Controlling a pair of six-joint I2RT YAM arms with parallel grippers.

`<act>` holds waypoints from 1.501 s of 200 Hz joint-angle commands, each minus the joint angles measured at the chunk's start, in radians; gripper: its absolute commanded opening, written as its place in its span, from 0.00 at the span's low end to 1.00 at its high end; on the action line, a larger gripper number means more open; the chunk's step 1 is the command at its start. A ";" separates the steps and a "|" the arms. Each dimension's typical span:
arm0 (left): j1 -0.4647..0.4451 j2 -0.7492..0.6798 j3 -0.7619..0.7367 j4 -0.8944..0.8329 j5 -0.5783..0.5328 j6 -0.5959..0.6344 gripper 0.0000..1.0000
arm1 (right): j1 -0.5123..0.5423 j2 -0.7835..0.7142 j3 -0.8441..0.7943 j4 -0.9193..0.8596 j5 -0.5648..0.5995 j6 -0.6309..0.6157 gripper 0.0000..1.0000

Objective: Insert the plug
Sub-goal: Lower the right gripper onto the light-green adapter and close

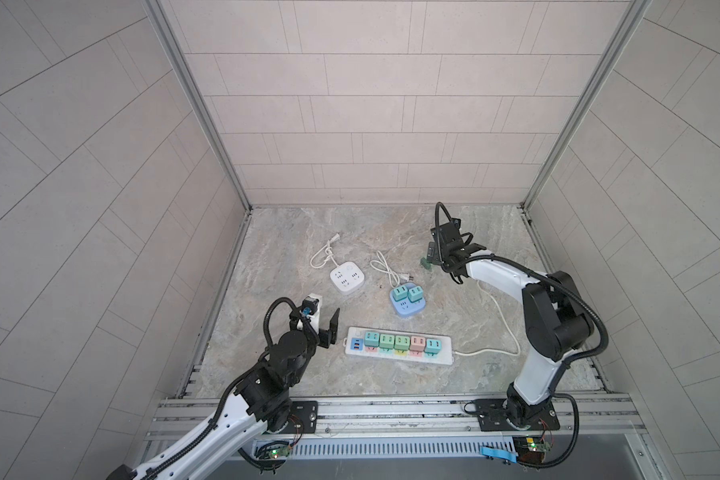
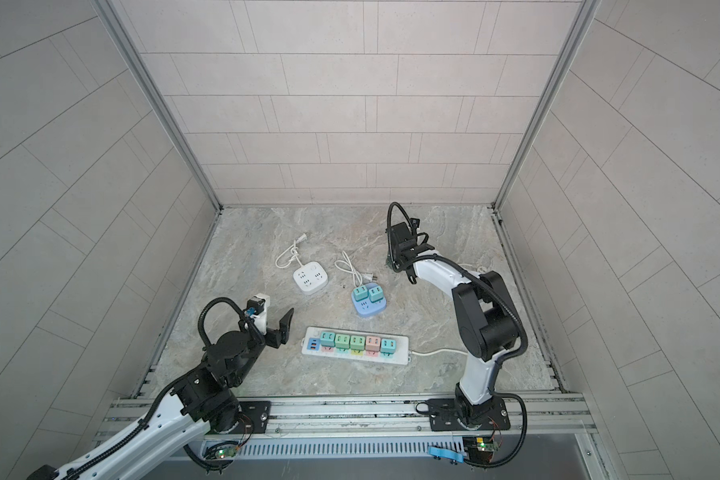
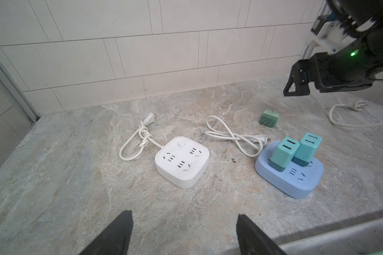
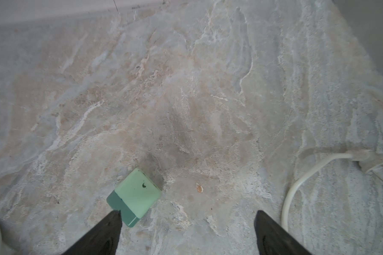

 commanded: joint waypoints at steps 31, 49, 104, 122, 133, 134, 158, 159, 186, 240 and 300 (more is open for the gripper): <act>0.007 0.126 0.024 0.089 -0.019 -0.014 0.81 | 0.007 0.146 0.173 -0.135 -0.057 -0.006 0.95; 0.005 0.179 0.031 0.114 -0.019 -0.010 0.81 | 0.007 0.197 0.231 -0.165 -0.065 -0.016 0.95; 0.006 0.286 0.052 0.151 -0.031 -0.012 0.81 | 0.010 0.285 0.307 -0.207 -0.061 -0.032 0.94; 0.006 0.289 0.054 0.151 -0.027 -0.012 0.81 | 0.009 0.290 0.301 -0.204 -0.063 -0.032 0.94; 0.006 0.286 0.053 0.149 -0.028 -0.013 0.81 | 0.010 0.288 0.294 -0.201 -0.061 -0.033 0.94; 0.007 0.285 0.053 0.149 -0.028 -0.012 0.81 | 0.010 0.288 0.294 -0.201 -0.061 -0.034 0.94; 0.007 0.273 0.048 0.148 -0.028 -0.012 0.81 | 0.011 0.276 0.266 -0.197 -0.044 -0.034 0.93; 0.007 0.273 0.048 0.148 -0.028 -0.012 0.81 | 0.011 0.275 0.266 -0.196 -0.043 -0.035 0.93; 0.006 0.268 0.047 0.148 -0.028 -0.011 0.81 | 0.009 0.240 0.210 -0.172 -0.037 -0.034 0.92; 0.006 0.266 0.046 0.148 -0.025 -0.011 0.81 | 0.002 0.210 0.140 -0.127 -0.093 -0.041 0.78; 0.007 0.268 0.048 0.148 -0.020 -0.010 0.81 | -0.016 0.205 0.110 -0.097 -0.162 -0.043 0.60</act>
